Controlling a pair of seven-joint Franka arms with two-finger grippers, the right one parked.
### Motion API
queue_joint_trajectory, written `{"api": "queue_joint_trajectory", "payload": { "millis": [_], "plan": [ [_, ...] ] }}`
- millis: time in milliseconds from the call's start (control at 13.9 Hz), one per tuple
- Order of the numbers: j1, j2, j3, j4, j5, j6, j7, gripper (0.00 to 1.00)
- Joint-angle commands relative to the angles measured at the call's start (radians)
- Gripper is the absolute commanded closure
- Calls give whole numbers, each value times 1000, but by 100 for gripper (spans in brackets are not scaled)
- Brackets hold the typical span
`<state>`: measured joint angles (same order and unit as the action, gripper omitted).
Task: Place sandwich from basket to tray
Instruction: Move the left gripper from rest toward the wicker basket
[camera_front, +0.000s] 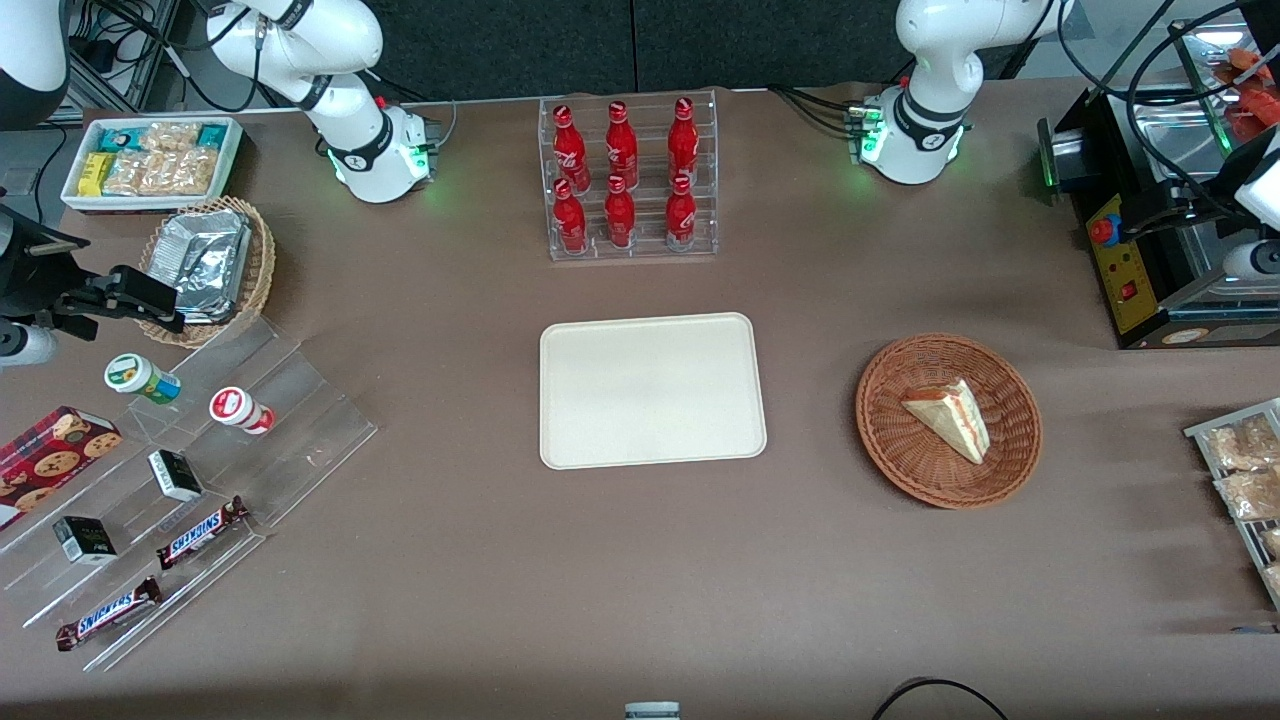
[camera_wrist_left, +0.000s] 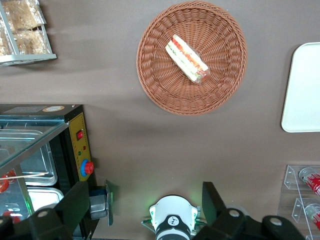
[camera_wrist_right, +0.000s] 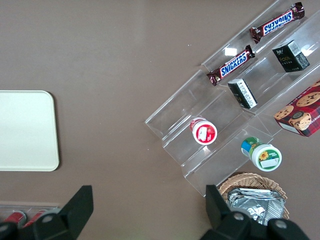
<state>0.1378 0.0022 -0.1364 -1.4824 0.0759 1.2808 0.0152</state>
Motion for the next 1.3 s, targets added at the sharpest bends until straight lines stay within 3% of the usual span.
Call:
{"api": "queue_joint_trajectory", "payload": {
  "millis": [0,432,1224],
  "plan": [
    [2,-2,-8,7,-8,-21,-17,0],
    [3,39,-5,-27,-13,18,-102,0],
    [-76,59,-12,-537,-22,740,-799,0]
  ]
}}
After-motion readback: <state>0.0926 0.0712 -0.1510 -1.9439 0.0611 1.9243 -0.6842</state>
